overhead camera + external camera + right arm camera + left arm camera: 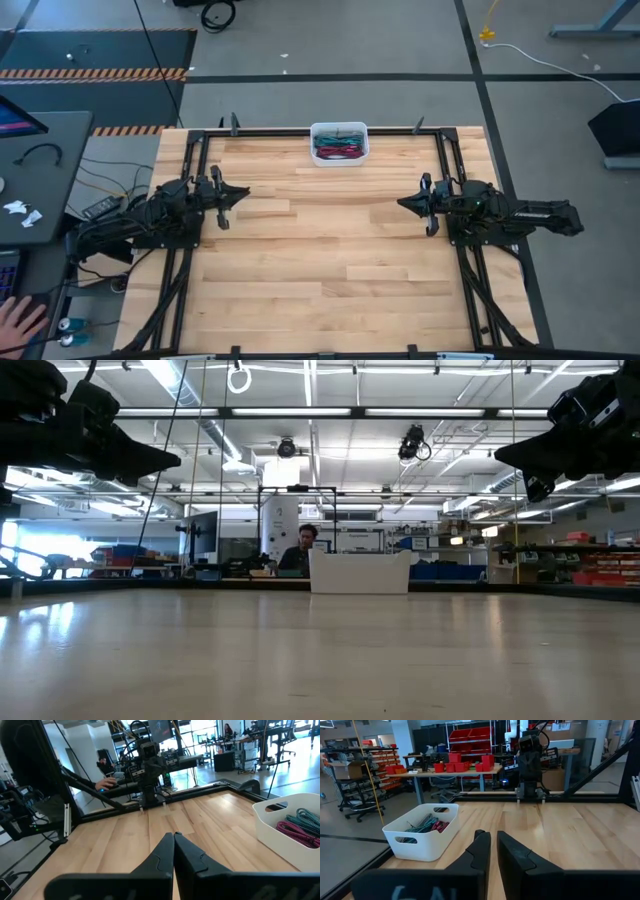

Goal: Pick and place USB-C Cables
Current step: Return to Home Position

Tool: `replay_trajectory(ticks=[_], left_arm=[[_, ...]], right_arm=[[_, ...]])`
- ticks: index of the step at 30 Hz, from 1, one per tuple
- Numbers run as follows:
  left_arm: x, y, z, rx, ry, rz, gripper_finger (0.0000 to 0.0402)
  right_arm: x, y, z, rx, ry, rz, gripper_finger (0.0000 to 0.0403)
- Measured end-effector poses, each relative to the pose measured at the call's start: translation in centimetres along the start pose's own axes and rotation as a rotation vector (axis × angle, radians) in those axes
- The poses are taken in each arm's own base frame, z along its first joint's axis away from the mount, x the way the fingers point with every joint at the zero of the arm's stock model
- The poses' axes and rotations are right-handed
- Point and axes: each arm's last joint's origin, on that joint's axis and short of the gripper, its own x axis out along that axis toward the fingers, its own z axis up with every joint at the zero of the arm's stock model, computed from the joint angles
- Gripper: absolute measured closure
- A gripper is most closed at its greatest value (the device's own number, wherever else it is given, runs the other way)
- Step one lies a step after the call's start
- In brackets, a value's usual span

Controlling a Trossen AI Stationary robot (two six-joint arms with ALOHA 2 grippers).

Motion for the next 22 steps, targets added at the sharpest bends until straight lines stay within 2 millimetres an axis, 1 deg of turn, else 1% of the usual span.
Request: replay_trajectory(ticks=[7, 16, 22], left_arm=[[0.00, 0.00, 0.00, 0.000, 0.000, 0.000, 0.0371], [0.00, 0.00, 0.00, 0.000, 0.000, 0.000, 0.0361], [0.00, 0.00, 0.00, 0.000, 0.000, 0.000, 0.0367]], right_arm=[[0.00, 0.00, 0.00, 0.000, 0.000, 0.000, 0.0395], [0.00, 0.00, 0.00, 0.000, 0.000, 0.000, 0.0395], [0.00, 0.00, 0.00, 0.000, 0.000, 0.000, 0.0395]])
